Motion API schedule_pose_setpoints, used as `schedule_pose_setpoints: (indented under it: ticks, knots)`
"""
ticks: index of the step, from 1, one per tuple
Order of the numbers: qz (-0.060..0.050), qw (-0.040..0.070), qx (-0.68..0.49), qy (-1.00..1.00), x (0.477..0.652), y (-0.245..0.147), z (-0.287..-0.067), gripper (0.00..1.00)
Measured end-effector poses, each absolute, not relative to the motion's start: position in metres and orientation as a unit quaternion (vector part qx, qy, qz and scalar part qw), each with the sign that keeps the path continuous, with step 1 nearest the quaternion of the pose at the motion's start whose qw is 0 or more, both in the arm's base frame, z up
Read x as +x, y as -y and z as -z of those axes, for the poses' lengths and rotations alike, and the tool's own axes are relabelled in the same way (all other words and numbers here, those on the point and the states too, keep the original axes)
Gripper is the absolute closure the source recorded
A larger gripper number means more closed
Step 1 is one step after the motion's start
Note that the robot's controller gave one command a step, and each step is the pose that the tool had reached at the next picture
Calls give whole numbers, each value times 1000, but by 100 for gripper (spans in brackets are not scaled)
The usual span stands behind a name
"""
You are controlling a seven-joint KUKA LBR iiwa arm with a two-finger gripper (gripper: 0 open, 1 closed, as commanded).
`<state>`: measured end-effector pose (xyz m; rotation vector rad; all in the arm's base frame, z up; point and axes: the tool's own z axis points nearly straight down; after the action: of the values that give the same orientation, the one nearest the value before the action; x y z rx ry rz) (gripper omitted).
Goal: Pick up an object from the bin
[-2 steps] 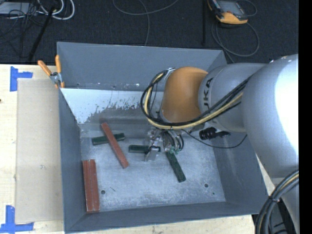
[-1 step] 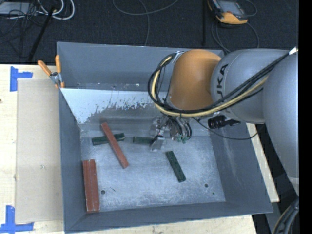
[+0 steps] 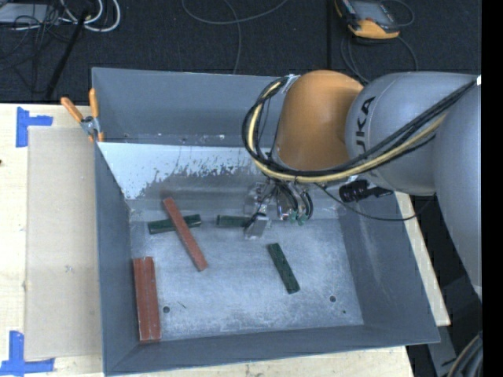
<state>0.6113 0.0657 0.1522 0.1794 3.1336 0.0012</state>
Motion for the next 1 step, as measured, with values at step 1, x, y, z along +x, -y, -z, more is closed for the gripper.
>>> schedule_pose_setpoints:
  ticks: [1]
  knots:
    - [0, 1, 58, -998, 612, -65, -156, 100]
